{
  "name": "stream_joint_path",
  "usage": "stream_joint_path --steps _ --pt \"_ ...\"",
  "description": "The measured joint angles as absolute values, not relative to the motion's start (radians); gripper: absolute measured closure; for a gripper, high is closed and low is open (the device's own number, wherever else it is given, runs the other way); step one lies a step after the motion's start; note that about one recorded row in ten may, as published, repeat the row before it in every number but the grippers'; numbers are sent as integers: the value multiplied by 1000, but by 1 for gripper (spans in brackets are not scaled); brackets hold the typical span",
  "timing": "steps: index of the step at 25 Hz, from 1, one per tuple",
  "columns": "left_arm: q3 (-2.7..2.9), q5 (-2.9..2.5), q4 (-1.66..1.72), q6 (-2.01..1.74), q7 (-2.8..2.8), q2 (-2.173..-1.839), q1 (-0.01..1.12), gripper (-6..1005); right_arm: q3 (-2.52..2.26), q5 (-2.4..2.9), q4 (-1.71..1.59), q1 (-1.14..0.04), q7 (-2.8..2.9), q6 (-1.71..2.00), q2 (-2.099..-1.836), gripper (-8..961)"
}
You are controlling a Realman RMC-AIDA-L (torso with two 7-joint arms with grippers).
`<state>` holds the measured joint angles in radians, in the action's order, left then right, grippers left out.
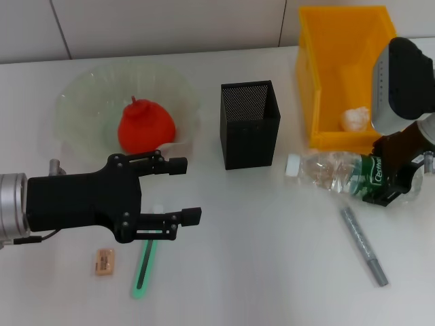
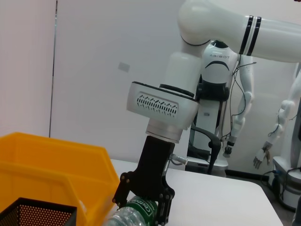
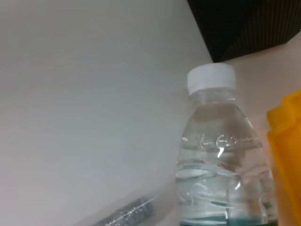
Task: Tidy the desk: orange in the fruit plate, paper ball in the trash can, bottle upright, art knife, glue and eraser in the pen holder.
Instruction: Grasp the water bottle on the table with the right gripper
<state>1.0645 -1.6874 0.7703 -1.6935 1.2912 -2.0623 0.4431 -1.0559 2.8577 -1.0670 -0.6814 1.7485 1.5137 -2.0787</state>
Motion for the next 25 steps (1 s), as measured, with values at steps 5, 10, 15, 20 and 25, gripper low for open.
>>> stream_joint_path --steps 5,10,15,20,25 --pt "1065 -1687 768 -1693 1287 -2061 443 187 -1073 2858 -1065 -679 1762 1504 -2079 233" --pt "1063 -1687 767 -1695 1287 -2062 437 187 -1115 2858 -1072 -674 1797 1492 -2079 232" --pt "1064 -1687 767 -1696 1287 -2062 437 186 -1141 2861 -1072 -673 1811 1490 -2079 232" --pt "1065 -1687 766 -1696 1286 -2061 435 186 -1167 2860 -1083 -664 1824 1489 -2081 232" --pt "1065 -1687 765 -1697 1285 -2061 433 186 -1171 2853 -1119 -651 1824 1499 -2086 233"
